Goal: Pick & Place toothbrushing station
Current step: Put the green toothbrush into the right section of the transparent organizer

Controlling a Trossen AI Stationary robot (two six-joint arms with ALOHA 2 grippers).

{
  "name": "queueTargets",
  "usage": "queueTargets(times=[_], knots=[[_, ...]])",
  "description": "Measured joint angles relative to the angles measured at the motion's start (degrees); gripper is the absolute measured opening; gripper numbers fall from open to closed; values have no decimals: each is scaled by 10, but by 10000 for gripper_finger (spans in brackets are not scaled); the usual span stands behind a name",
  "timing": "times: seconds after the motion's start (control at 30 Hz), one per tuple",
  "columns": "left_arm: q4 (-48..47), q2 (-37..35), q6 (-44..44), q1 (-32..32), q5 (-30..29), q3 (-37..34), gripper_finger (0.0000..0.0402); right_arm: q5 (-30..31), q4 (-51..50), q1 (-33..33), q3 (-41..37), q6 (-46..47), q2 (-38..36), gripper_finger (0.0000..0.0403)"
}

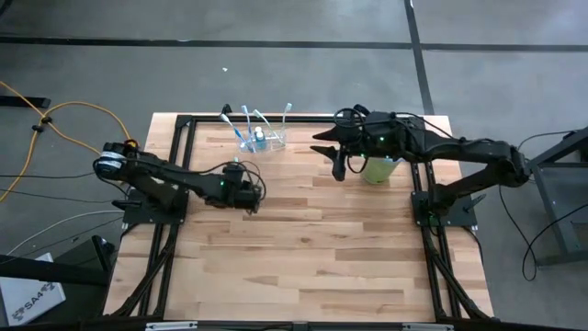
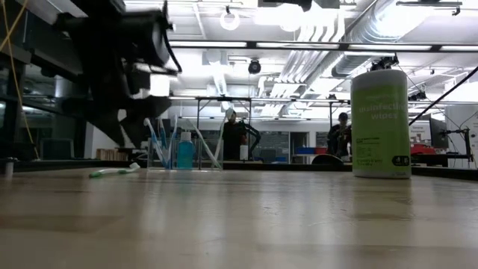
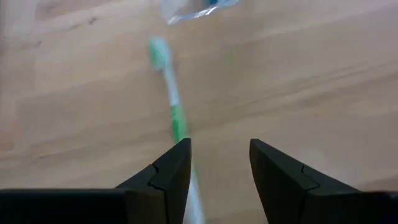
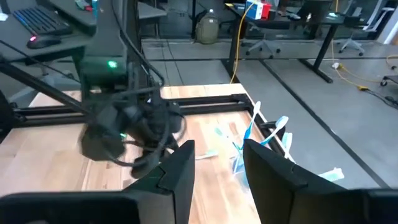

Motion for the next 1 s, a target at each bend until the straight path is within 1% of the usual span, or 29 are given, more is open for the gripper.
queueTargets(times=[0.2, 0.3, 0.5, 0.63, 1.0], knots=[[-12, 31, 26, 50, 49, 0, 156, 11, -10, 3, 0, 1, 4, 128], [-15, 55, 26, 64, 67, 0, 156, 12, -11, 3, 0, 1, 3, 128], [-12, 99, 28, 75, 67, 0, 156, 13, -15, 3, 0, 1, 3, 128], [-12, 116, 33, 80, 62, 3, 156, 13, -16, 3, 0, 1, 3, 128], [-3, 122, 61, 101, 50, 2, 155, 12, -16, 3, 0, 1, 3, 128]])
